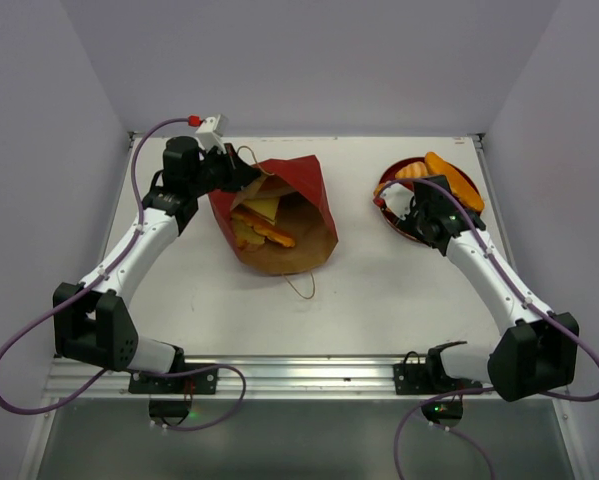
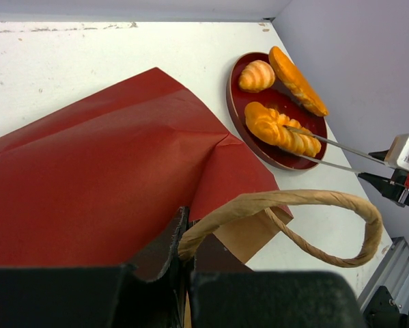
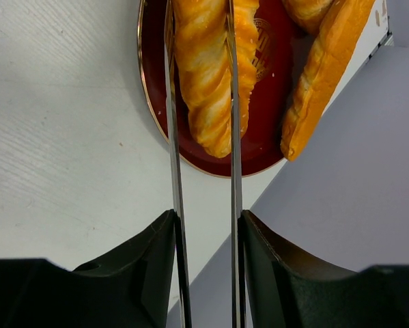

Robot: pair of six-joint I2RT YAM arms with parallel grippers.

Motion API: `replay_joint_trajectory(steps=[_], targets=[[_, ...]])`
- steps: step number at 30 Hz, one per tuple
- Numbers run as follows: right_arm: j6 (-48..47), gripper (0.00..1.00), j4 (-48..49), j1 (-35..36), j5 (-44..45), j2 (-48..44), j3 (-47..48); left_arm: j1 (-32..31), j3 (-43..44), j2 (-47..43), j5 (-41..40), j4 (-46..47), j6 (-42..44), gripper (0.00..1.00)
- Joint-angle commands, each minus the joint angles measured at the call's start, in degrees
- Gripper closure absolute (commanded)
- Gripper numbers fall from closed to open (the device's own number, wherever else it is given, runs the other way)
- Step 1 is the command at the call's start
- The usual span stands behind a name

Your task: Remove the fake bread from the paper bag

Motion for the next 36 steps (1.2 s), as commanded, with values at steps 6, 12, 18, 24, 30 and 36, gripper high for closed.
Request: replay_joint_trajectory(steps=[6, 12, 18, 24, 30, 36], targets=[[1.34, 0.52, 1.18, -0.27, -1.38, -2.22, 2.17, 0.51, -0.63, -1.76, 0.35, 0.96, 0.2, 1.0], [1.61, 0.5, 0.65, -0.27, -1.73, -2.75, 2.08, 0.51, -0.71, -1.84, 0.35, 0.96, 0.11, 1.0], [1.96, 0.5, -0.14, -0.27, -2.96, -4.15, 2.78, 0.51, -0.63, -1.93, 0.43, 0.87, 0.11, 1.0], [4.07, 0.53, -6.46, -0.27, -11.11, -7.93, 7.09, 0.51, -0.36, -1.76, 0.35, 0.78, 0.12, 1.0], [6.79, 0.56, -16.04, -0.35, -25.68, -13.37, 14.29, 0.51, 0.25, -1.58, 0.17, 0.34, 0.2, 1.0], [5.48, 0.59, -25.88, -0.27, -40.39, -17.86, 21.5, 0.51, 1.13, -1.32, -0.09, -0.45, 0.2, 1.0]])
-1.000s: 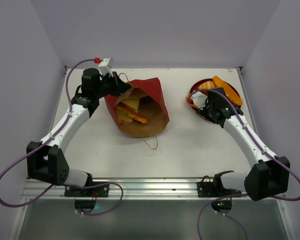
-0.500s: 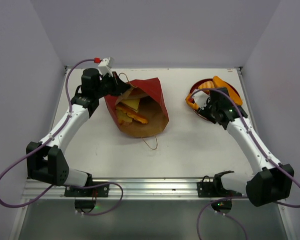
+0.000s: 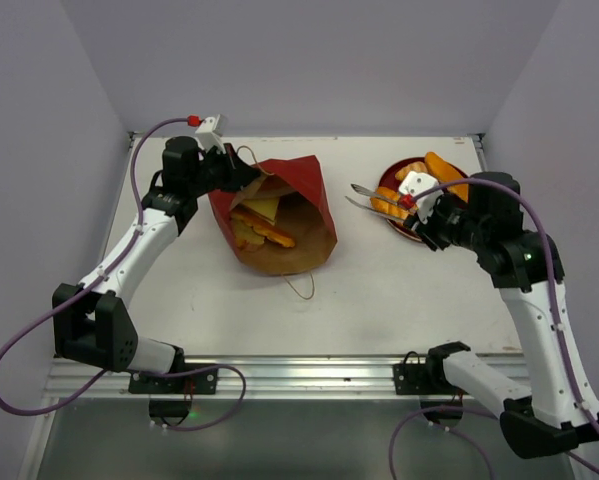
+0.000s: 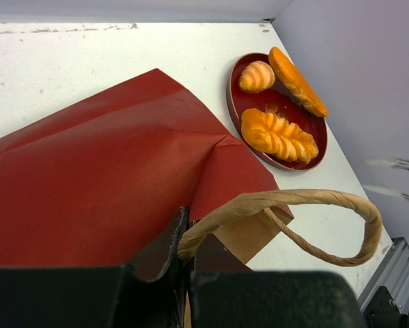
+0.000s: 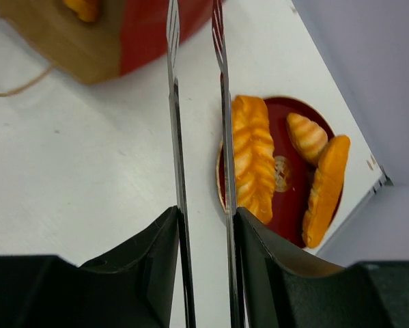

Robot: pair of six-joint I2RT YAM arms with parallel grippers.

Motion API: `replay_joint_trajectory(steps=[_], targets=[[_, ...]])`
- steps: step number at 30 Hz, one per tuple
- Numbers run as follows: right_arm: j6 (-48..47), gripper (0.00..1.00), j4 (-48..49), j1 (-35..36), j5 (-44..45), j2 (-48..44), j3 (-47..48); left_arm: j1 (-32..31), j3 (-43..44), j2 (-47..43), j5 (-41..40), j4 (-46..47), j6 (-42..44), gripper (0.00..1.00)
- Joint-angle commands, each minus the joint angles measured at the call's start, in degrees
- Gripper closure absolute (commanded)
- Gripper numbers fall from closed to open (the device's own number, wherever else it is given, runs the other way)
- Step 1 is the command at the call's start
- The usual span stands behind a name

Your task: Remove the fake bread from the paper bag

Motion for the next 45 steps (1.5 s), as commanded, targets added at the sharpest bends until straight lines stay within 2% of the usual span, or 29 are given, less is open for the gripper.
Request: replay_joint_trajectory(steps=[1, 4, 8, 9, 11, 12, 13, 14, 16, 22, 25, 29, 45], targets=[[-0.38, 0.59, -8.08, -0.11, -15.34, -2.41, 4.94, 0.55, 1.22, -1.18, -0.07, -0.45, 0.27, 1.0], [-2.75, 0.6, -14.22, 0.23, -23.94, -2.15, 7.48, 0.47, 1.66, -1.1, -0.07, -1.15, 0.53, 1.0], [-1.97, 0.6, -14.16, 2.78, -31.62, -0.66, 8.29, 0.47, 1.57, -1.27, -0.07, -1.59, 0.53, 1.0], [-0.14, 0.61, -13.19, 4.09, -31.29, -0.22, 8.11, 0.47, 1.49, -1.27, -0.16, -1.59, 0.45, 1.0], [2.76, 0.62, -7.58, 11.37, -27.27, 1.1, 6.36, 0.38, 1.22, -1.36, -0.25, -1.59, 0.27, 1.0], [5.65, 0.62, -5.3, 14.97, -20.02, 1.63, 5.4, 0.38, 1.13, -1.36, -0.25, -1.59, 0.18, 1.0], [6.98, 0.62, -3.19, 21.96, -15.77, 2.24, 3.47, 0.38, 0.96, -1.36, -0.34, -1.59, 0.09, 1.0], [8.13, 0.62, 0.14, 25.08, -8.51, 4.25, 2.84, 0.38, 0.87, -1.45, -0.51, -1.59, 0.09, 1.0], [10.77, 0.63, 2.8, 31.58, -2.75, 7.24, 1.88, 0.38, 0.7, -1.45, -0.51, -1.59, 0.01, 1.0], [13.5, 0.64, 14.31, 39.59, 18.15, 18.41, 1.61, 0.2, 0.43, -1.8, -0.69, -1.51, -0.7, 1.0], [13.06, 0.64, 17.04, 41.89, 25.29, 22.01, 1.78, 0.2, 0.34, -1.8, -0.69, -1.15, -0.87, 1.0], [12.1, 0.63, 19.24, 43.39, 30.76, 25.01, 0.73, 0.11, 0.25, -1.63, -0.51, -0.71, -1.05, 1.0], [12.62, 0.59, 20.12, 43.48, 32.43, 30.2, -1.99, 0.11, -0.71, -1.45, -0.07, 0.69, -1.31, 1.0]])
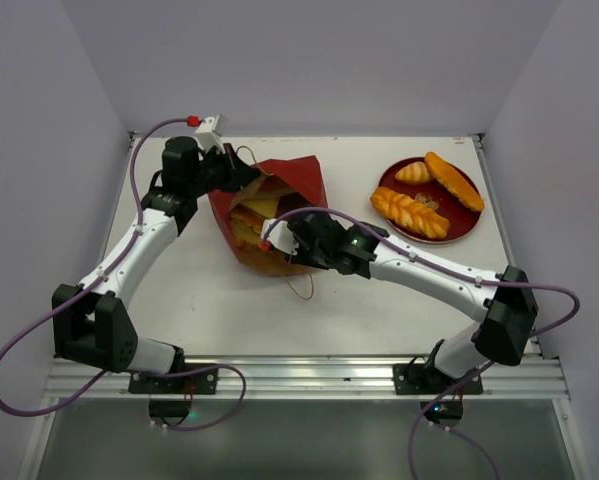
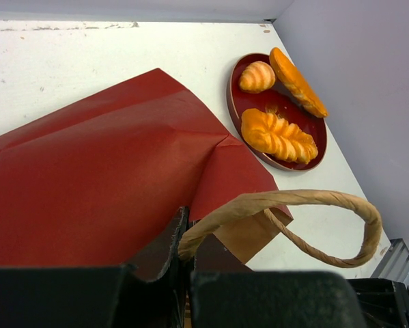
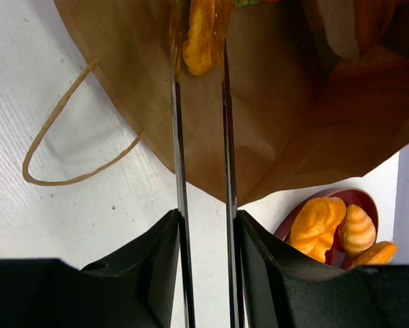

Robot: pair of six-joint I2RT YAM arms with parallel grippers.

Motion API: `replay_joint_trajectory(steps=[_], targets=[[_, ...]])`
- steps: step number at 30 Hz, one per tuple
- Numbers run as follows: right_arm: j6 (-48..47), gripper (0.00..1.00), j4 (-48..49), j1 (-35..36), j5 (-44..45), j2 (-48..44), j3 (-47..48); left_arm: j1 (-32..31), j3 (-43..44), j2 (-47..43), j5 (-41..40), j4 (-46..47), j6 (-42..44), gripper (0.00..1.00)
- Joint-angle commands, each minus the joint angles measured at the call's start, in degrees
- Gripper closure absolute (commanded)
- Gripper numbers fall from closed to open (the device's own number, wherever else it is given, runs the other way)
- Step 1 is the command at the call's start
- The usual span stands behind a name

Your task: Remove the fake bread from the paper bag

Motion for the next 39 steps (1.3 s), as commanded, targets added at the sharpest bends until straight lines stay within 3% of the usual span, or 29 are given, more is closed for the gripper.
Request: replay_joint_trajectory(steps=[1, 15, 24, 28, 36, 39], targets=[[0.47, 0.59, 2.86, 0.16, 2.78, 0.21, -0.29, 0.11, -0.71, -1.25, 0.19, 1.13, -0.85, 1.0], [0.12, 0.54, 4.18, 0.25, 5.06, 2.32, -1.17, 0.11, -0.89, -1.25, 0.54, 1.39, -0.85, 1.0], [1.08, 0.57, 4.35, 0.07, 5.51, 3.55, -1.35, 0.11, -1.24, -1.43, 0.63, 1.74, -0.85, 1.0], [1.7, 0.64, 4.27, 0.16, 5.33, 4.34, -1.35, 0.11, -1.33, -1.52, 0.72, 1.92, -0.85, 1.0], [1.79, 1.0, 3.48, -0.8, 4.1, 0.84, -1.17, 0.11, -1.59, -1.43, 0.54, 2.1, -0.77, 1.0], [1.7, 1.0, 2.6, -1.6, 1.99, -1.8, -0.73, 0.11, -1.51, -1.25, 0.37, 2.27, -0.68, 1.0]])
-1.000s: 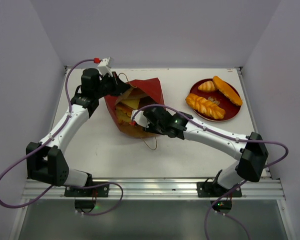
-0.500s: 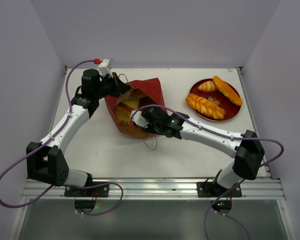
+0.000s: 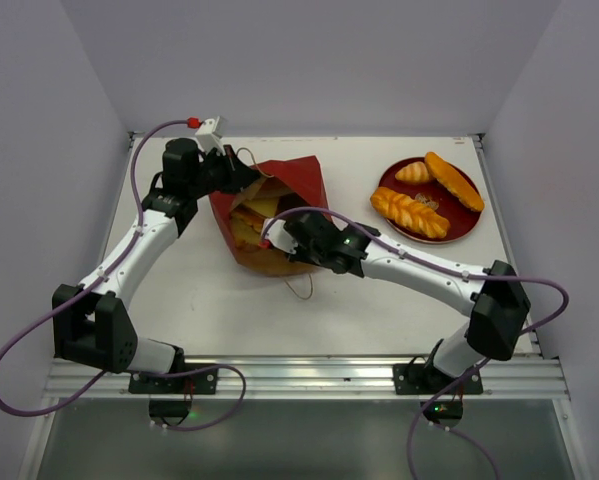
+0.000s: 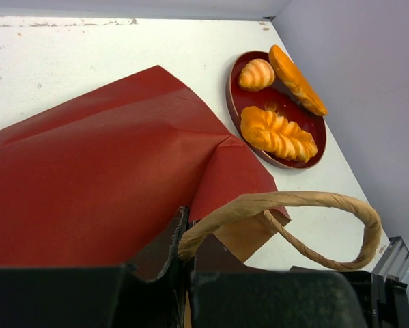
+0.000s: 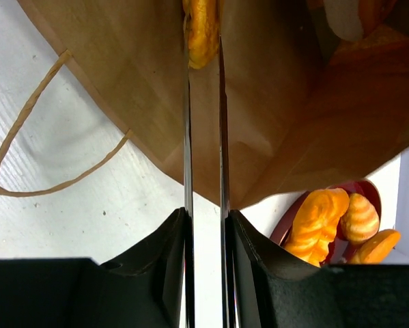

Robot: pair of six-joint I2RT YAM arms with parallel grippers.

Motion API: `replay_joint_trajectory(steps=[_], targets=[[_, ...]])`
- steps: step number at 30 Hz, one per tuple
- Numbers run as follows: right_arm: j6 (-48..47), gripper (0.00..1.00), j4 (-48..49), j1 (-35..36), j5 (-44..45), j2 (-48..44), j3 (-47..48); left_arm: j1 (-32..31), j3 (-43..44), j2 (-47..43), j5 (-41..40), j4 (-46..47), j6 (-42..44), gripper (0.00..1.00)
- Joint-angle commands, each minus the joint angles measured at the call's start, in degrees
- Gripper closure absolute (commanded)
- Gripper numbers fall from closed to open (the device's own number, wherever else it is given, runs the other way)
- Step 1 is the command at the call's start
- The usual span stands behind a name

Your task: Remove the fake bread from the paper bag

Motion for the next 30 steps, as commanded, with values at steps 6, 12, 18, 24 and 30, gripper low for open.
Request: replay_joint_trajectory(steps=[6, 12, 18, 24, 30], targets=[[-0.64, 1.0, -1.94, -2.5, -4.86, -13.12, 1.17, 0.2, -0.5, -0.64, -1.5, 1.4, -0.2, 1.0], [-1.17, 1.0, -3.61, -4.0, -8.29, -18.84, 0.12, 0.2, 0.38, 0.15, -2.03, 1.75, -0.98, 1.0], [-1.26, 1.0, -3.61, -5.75, -9.18, -22.18, -2.78, 0.2, 0.91, 0.42, -2.47, 1.57, -1.07, 1.0], [-0.56, 1.0, -5.19, -7.07, -12.87, -24.29, -3.57, 0.2, 0.91, 0.68, -2.73, 1.57, -1.34, 1.0], [-1.17, 1.0, -7.65, -8.74, -15.5, -29.03, -4.98, 0.2, 1.35, 1.03, -3.43, 1.49, -1.25, 1.0]])
